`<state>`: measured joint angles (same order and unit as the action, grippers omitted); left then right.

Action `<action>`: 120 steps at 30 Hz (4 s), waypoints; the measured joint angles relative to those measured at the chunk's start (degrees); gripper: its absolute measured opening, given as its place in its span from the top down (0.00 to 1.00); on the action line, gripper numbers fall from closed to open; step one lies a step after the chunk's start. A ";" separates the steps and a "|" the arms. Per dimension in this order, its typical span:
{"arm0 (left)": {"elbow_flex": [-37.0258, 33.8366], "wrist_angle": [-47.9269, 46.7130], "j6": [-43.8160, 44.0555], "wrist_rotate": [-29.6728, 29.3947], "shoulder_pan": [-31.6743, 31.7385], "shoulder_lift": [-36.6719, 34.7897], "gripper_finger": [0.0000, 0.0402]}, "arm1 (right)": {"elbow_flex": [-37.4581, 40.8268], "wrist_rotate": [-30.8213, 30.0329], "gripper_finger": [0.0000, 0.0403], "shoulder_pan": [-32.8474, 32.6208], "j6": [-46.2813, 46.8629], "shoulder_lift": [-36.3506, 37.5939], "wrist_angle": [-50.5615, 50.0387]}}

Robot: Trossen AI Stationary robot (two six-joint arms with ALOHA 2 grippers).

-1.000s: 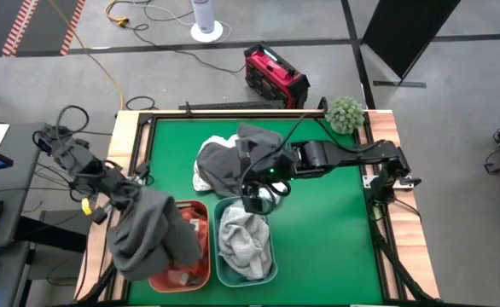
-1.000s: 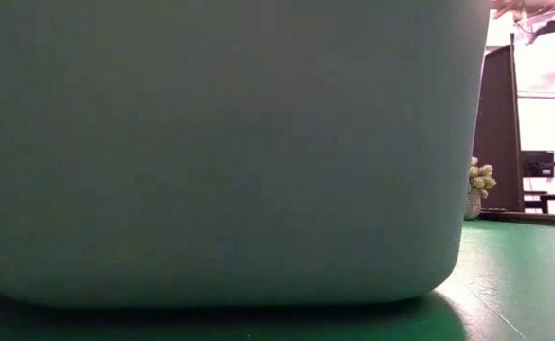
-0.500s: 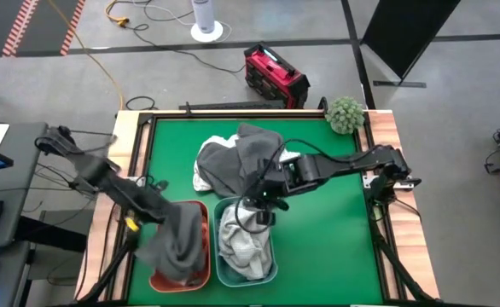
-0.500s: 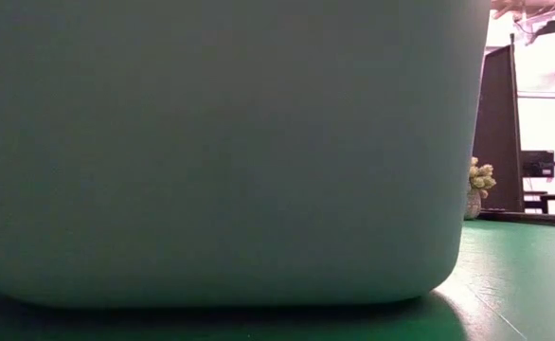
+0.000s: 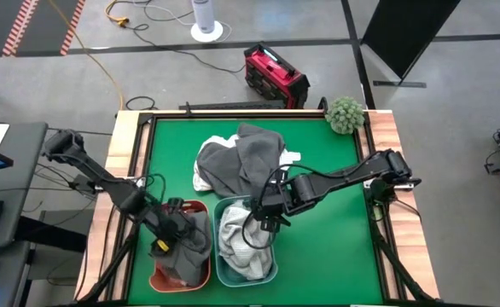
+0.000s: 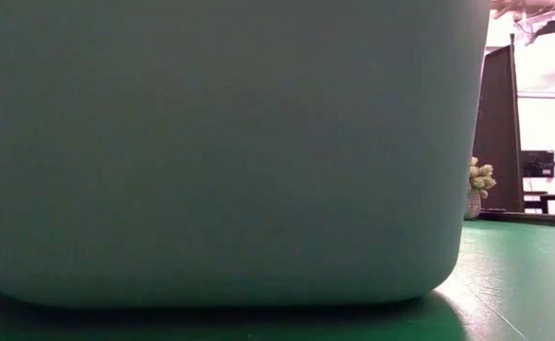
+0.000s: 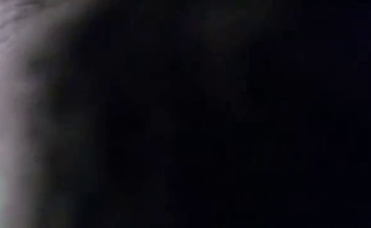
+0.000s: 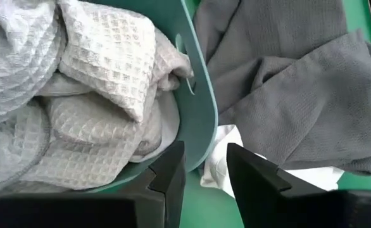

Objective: Sort towels by color in basket
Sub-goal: Put the bottom black towel into the orange bin

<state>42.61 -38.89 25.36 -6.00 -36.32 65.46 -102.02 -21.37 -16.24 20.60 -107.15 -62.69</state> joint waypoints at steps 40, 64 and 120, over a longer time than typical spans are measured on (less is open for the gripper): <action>15.80 -2.33 -14.08 -3.04 -2.88 0.02 0.49 | 0.13 -1.76 0.63 -1.45 0.43 0.02 1.53; 5.64 3.34 -13.47 0.99 0.82 -3.44 0.49 | 0.13 -2.98 0.63 -2.87 1.49 0.02 1.70; 45.64 -49.23 -3.27 -36.68 -30.33 3.75 1.00 | 0.13 -4.54 0.63 -4.82 1.96 0.02 2.51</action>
<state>88.25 -88.13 22.10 -42.67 -66.64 69.21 -101.89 -25.90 -21.06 22.57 -107.13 -60.19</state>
